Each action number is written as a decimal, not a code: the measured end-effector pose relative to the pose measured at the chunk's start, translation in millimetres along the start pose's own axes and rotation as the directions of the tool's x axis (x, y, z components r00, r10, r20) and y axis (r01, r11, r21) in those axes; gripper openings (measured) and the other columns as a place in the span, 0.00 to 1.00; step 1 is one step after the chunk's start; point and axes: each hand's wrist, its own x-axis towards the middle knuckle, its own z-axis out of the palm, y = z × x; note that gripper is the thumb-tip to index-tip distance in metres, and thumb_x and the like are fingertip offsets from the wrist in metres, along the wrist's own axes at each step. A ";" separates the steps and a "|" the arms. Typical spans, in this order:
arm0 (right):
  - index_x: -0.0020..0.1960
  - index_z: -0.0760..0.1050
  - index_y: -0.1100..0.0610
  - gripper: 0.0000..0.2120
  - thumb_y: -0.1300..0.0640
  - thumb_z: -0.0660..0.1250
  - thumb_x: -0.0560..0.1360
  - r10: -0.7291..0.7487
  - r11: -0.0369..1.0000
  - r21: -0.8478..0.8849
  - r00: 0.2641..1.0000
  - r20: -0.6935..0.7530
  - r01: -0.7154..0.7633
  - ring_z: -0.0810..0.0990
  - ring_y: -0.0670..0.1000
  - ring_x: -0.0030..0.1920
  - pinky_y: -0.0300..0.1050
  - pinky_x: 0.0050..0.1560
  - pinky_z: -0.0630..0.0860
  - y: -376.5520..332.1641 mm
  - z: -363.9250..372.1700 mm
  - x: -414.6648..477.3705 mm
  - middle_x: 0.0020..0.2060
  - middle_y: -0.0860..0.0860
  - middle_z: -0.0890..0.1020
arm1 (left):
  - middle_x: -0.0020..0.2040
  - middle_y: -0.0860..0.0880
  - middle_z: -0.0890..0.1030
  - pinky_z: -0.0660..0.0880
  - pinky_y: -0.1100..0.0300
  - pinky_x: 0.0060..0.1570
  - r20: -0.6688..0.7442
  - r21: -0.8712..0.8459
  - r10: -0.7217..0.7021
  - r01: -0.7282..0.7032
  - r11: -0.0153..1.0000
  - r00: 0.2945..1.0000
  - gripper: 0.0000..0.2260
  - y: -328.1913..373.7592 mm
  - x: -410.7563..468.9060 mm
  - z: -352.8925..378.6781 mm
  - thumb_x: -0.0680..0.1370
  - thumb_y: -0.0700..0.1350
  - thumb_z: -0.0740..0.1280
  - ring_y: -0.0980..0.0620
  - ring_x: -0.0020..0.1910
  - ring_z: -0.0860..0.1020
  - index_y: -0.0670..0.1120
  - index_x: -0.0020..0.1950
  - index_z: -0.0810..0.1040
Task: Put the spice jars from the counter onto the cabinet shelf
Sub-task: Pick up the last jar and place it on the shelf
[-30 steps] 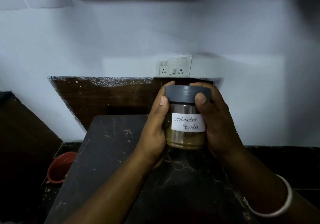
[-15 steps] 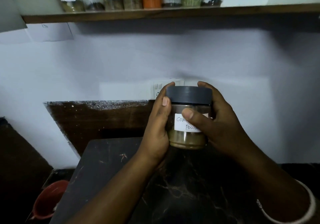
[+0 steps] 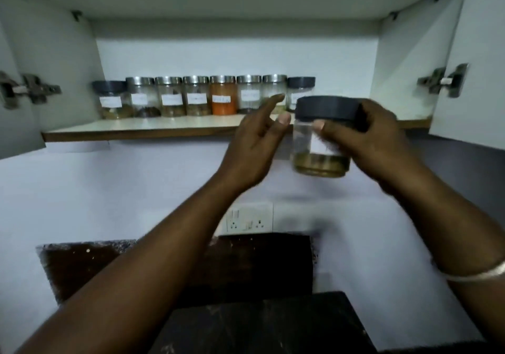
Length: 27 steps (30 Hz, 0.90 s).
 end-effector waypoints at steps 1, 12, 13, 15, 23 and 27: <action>0.61 0.78 0.47 0.33 0.32 0.75 0.61 -0.010 0.998 -0.065 0.999 -0.053 0.007 0.84 0.43 0.49 0.43 0.48 0.81 1.1 -7.8 22.8 0.50 0.43 0.85 | 0.69 0.51 0.79 0.76 0.58 0.60 -0.044 0.138 0.048 -0.042 0.990 0.998 0.28 -7.4 21.8 -6.1 0.81 0.67 0.56 0.63 0.60 0.78 0.55 0.77 0.72; 0.55 0.78 0.61 0.31 0.45 0.85 0.63 0.250 0.882 -0.377 0.959 -0.130 -0.281 0.82 0.52 0.42 0.41 0.34 0.76 84.1 -32.4 217.0 0.51 0.58 0.85 | 0.56 0.47 0.84 0.69 0.52 0.44 -0.001 0.899 -0.024 0.012 0.437 1.000 0.28 -99.5 85.2 -4.5 0.82 0.67 0.50 0.41 0.54 0.81 0.53 0.55 0.85; 0.54 0.75 0.61 0.30 0.46 0.84 0.64 0.256 0.871 -0.400 0.958 -0.128 -0.287 0.82 0.52 0.43 0.43 0.36 0.76 91.5 -27.3 227.0 0.52 0.58 0.84 | 0.55 0.47 0.84 0.70 0.53 0.44 -0.003 0.901 -0.002 0.003 0.433 1.000 0.29 -102.1 87.4 -5.0 0.82 0.67 0.49 0.41 0.53 0.81 0.53 0.55 0.85; 0.56 0.68 0.59 0.30 0.47 0.82 0.68 0.270 0.841 -0.459 0.957 -0.105 -0.287 0.78 0.55 0.48 0.48 0.42 0.76 103.5 -14.8 242.6 0.57 0.59 0.80 | 0.54 0.48 0.84 0.71 0.54 0.44 0.005 0.910 0.030 -0.017 0.414 1.000 0.32 -106.6 86.8 -6.0 0.81 0.68 0.46 0.42 0.53 0.82 0.53 0.55 0.86; 0.67 0.70 0.68 0.28 0.55 0.77 0.75 0.473 0.797 -0.468 0.877 0.089 -0.382 0.83 0.65 0.53 0.66 0.48 0.84 122.8 18.4 301.6 0.57 0.65 0.80 | 0.49 0.49 0.84 0.65 0.55 0.40 -0.014 0.913 0.099 -0.028 0.407 0.995 0.34 -113.4 87.5 -4.1 0.81 0.69 0.44 0.45 0.48 0.81 0.54 0.52 0.86; 0.66 0.72 0.68 0.26 0.56 0.77 0.75 0.483 0.798 -0.456 0.871 0.094 -0.393 0.83 0.67 0.56 0.69 0.51 0.83 132.8 23.4 316.1 0.60 0.67 0.80 | 0.48 0.49 0.84 0.66 0.55 0.40 -0.021 0.915 0.111 -0.026 0.402 0.994 0.34 -112.9 86.9 -1.5 0.81 0.69 0.43 0.46 0.48 0.81 0.53 0.52 0.86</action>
